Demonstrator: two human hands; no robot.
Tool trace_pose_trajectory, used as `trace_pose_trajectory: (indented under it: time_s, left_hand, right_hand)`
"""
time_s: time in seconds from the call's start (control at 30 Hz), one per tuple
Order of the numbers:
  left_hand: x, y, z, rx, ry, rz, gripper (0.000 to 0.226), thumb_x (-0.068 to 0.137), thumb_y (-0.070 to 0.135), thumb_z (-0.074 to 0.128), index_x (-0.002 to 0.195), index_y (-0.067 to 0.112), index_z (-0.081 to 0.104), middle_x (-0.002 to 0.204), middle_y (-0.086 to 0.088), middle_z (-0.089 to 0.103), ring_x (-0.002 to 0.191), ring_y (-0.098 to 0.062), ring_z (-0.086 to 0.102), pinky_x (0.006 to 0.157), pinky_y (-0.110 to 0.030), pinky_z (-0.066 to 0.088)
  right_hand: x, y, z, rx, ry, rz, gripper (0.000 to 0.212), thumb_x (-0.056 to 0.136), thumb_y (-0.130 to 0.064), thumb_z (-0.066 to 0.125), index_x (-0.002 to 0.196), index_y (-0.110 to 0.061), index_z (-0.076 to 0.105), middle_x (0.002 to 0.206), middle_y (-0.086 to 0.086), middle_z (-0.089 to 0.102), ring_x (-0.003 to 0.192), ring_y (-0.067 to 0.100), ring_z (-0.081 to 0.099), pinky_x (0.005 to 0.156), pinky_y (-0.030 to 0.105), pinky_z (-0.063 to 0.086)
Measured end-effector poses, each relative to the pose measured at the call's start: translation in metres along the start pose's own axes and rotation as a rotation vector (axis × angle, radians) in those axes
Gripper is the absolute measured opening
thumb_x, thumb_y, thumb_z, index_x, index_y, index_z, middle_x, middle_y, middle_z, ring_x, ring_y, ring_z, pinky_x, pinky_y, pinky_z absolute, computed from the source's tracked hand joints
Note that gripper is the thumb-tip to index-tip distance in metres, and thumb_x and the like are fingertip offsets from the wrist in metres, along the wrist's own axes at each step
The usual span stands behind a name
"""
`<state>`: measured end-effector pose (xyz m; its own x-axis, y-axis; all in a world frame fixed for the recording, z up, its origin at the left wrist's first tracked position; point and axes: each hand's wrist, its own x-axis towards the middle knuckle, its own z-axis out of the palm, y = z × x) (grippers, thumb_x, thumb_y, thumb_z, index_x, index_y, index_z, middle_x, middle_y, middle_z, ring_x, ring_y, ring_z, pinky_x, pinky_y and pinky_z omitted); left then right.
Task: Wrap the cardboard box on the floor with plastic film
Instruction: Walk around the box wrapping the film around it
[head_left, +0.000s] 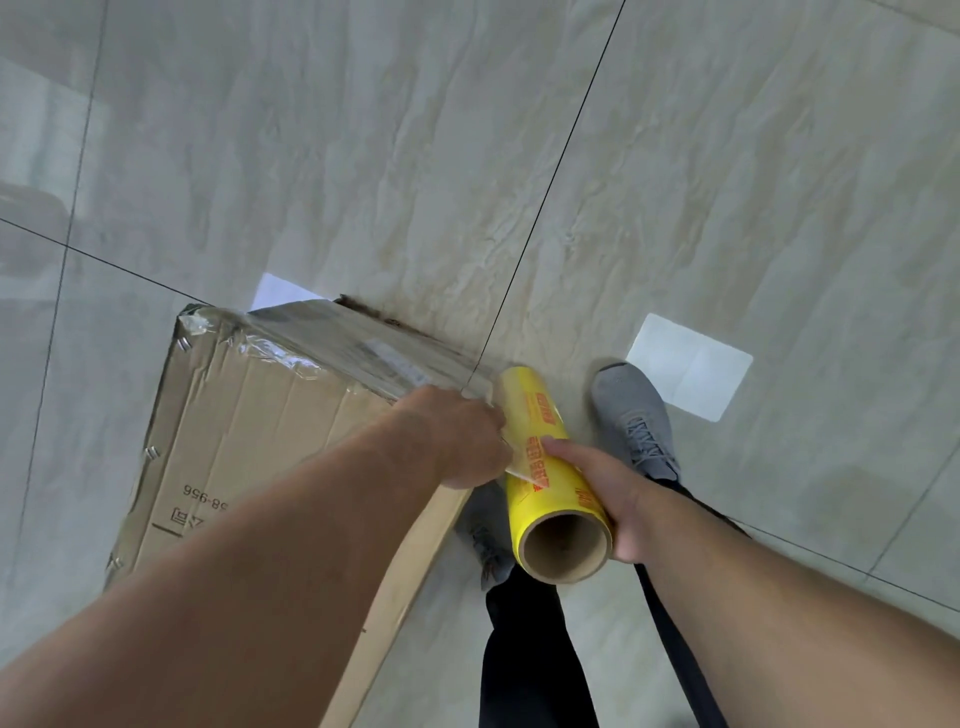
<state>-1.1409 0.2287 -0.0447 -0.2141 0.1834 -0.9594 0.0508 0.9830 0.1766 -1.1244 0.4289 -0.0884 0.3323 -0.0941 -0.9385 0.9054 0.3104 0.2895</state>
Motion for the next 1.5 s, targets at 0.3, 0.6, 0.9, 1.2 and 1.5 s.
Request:
trace_pose_trajectory:
  time_s: [0.3,0.6,0.9,1.2,1.5]
  left_hand:
    - [0.005,0.0,0.008,0.022,0.017,-0.006,0.05,0.101,0.04,0.035,0.144,0.029,0.056,0.149,-0.002,0.056,0.135,-0.028,0.051,0.111,-0.047,0.041]
    - [0.004,0.0,0.016,0.028,0.133,-0.004,0.028,0.097,0.038,0.039,0.102,0.022,0.062,0.122,-0.005,0.067,0.11,-0.027,0.061,0.093,-0.041,0.046]
    - [0.002,-0.002,0.017,0.038,0.148,-0.015,0.031,0.097,0.039,0.045,0.115,0.028,0.068,0.123,0.0,0.068,0.115,-0.027,0.063,0.096,-0.043,0.053]
    - [0.001,0.0,0.018,0.05,0.16,-0.044,0.017,0.094,0.038,0.045,0.097,0.029,0.06,0.115,0.003,0.068,0.104,-0.026,0.061,0.092,-0.041,0.053]
    - [0.0,0.008,0.031,0.08,0.262,-0.014,0.019,0.094,0.039,0.044,0.097,0.032,0.062,0.118,0.005,0.07,0.107,-0.026,0.064,0.09,-0.039,0.053]
  right_hand:
    - [0.0,0.012,-0.004,-0.182,0.099,-0.078,0.048,0.087,-0.047,0.079,0.123,-0.017,0.068,0.106,0.02,0.079,0.093,0.036,0.077,0.095,0.049,0.063]
    - [0.013,0.006,0.046,-0.748,0.3,-0.083,0.103,0.082,-0.062,0.08,0.16,-0.014,0.033,0.148,0.012,0.055,0.131,0.032,0.057,0.097,0.037,0.042]
    - [0.05,0.044,0.021,-0.289,0.277,-0.111,0.107,0.046,-0.085,0.075,0.134,-0.025,0.06,0.117,0.016,0.074,0.099,0.038,0.077,0.099,0.056,0.06]
    - [0.028,0.072,0.032,0.089,0.111,-0.037,0.07,0.07,-0.055,0.087,0.121,-0.009,0.072,0.106,0.024,0.081,0.104,0.042,0.079,0.1,0.061,0.06]
    - [0.034,0.085,0.005,-0.333,0.225,-0.227,0.09,0.064,-0.061,0.079,0.143,-0.023,0.059,0.127,0.014,0.07,0.111,0.037,0.07,0.108,0.054,0.054]
